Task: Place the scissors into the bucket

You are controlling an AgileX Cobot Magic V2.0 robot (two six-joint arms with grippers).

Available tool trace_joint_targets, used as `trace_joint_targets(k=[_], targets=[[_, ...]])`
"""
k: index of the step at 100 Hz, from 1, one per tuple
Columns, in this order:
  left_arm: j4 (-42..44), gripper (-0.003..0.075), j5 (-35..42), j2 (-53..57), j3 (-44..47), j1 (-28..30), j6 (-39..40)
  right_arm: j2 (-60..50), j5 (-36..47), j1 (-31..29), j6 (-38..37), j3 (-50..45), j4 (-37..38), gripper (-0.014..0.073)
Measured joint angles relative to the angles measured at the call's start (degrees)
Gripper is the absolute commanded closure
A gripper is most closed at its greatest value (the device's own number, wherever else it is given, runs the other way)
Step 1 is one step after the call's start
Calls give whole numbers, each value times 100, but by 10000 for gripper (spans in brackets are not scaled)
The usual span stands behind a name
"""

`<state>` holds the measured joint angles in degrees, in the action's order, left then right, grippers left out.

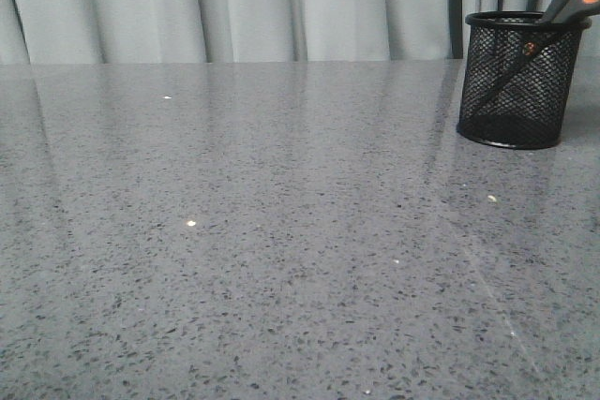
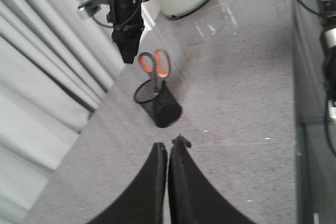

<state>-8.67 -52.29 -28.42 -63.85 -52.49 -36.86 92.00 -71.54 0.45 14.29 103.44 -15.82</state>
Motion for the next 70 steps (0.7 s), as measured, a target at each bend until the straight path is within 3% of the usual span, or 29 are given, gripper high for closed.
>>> trace_joint_targets(k=[8, 26, 49, 70], targets=[[317, 740, 282, 56, 73, 0, 223, -161, 0, 0, 0, 109, -144, 344], [1168, 740, 996, 511, 739, 0, 1315, -1102, -13, 0, 79, -238, -373, 670], [1438, 740, 1610, 1475, 2266, 0, 2004, -3109, 570, 0, 376, -1800, -385, 655], [1463, 740, 2560, 1900, 3404, 0, 2444, -5307, 1475, 0, 557, -3849, -393, 655]])
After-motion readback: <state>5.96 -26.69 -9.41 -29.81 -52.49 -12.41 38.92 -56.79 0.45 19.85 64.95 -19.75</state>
